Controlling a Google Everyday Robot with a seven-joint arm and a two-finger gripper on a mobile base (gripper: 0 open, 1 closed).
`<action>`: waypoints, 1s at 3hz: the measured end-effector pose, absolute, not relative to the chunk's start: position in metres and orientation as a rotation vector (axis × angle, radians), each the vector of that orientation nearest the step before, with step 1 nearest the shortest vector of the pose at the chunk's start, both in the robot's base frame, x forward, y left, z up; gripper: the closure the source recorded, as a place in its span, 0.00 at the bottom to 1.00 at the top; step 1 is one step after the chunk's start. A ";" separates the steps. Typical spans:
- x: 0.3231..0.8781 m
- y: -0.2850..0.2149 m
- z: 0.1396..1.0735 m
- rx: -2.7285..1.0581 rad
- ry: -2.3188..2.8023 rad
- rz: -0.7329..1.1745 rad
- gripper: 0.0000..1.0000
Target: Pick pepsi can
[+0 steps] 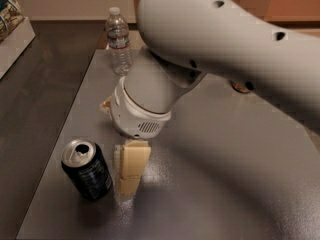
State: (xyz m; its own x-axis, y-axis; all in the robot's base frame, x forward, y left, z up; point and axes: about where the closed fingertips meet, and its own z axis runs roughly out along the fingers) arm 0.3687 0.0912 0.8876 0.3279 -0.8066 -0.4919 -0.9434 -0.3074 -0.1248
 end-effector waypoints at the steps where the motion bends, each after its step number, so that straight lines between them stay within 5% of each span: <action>1: 0.360 0.103 0.874 -2.258 1.578 0.556 0.00; 3: 0.345 0.119 0.873 -2.280 1.579 0.710 0.00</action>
Offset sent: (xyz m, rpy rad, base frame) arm -0.0213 0.0276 -0.0271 -0.0480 0.2245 0.0571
